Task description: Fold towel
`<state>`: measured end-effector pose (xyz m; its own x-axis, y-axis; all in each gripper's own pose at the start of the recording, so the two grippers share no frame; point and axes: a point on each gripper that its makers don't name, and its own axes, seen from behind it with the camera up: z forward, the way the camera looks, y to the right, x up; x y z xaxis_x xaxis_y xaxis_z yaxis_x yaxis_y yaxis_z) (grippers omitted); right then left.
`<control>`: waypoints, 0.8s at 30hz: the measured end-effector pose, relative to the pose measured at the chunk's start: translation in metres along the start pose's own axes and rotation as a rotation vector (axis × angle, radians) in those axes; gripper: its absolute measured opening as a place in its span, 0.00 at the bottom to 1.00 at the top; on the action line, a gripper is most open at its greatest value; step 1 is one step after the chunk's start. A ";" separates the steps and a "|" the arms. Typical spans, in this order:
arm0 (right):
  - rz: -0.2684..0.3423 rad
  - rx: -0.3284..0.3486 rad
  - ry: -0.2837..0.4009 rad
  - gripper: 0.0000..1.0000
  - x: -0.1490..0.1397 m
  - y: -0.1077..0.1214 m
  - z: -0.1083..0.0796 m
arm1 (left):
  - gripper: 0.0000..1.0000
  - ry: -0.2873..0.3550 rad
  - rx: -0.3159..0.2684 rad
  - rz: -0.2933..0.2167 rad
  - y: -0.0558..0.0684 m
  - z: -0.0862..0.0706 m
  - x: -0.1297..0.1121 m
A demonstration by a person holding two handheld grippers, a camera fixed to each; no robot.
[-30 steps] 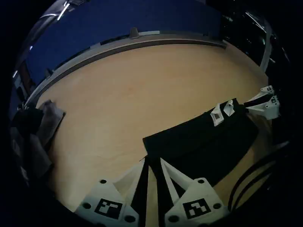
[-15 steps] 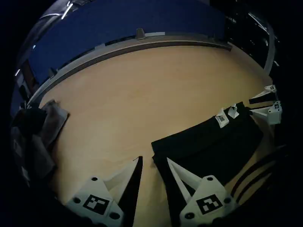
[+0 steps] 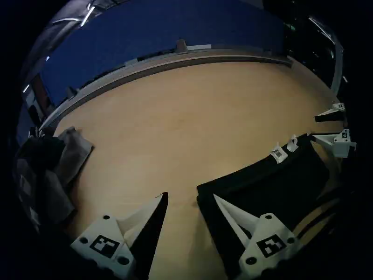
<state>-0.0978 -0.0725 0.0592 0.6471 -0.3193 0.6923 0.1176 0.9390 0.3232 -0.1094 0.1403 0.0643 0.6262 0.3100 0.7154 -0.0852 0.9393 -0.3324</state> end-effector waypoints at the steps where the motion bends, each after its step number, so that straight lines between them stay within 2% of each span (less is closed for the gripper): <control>1: 0.003 -0.003 0.003 1.00 0.001 0.001 0.000 | 0.62 0.002 0.002 -0.002 -0.001 0.000 0.001; 13: 0.019 0.000 0.040 1.00 0.011 0.003 -0.012 | 0.79 0.008 -0.015 -0.035 -0.004 -0.012 -0.001; 15: 0.018 0.002 0.043 1.00 0.011 0.003 -0.015 | 0.85 0.011 -0.016 -0.039 -0.004 -0.015 -0.002; 20: 0.019 0.025 0.047 1.00 0.008 -0.005 -0.025 | 0.87 0.018 -0.018 -0.045 -0.004 -0.024 -0.004; 24: 0.024 0.057 0.033 1.00 -0.006 -0.016 -0.035 | 0.90 0.020 -0.027 -0.060 -0.001 -0.035 -0.010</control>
<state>-0.0766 -0.0811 0.0274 0.6741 -0.2915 0.6787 0.0593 0.9372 0.3436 -0.0884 0.1309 0.0356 0.6450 0.2500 0.7221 -0.0264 0.9517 -0.3059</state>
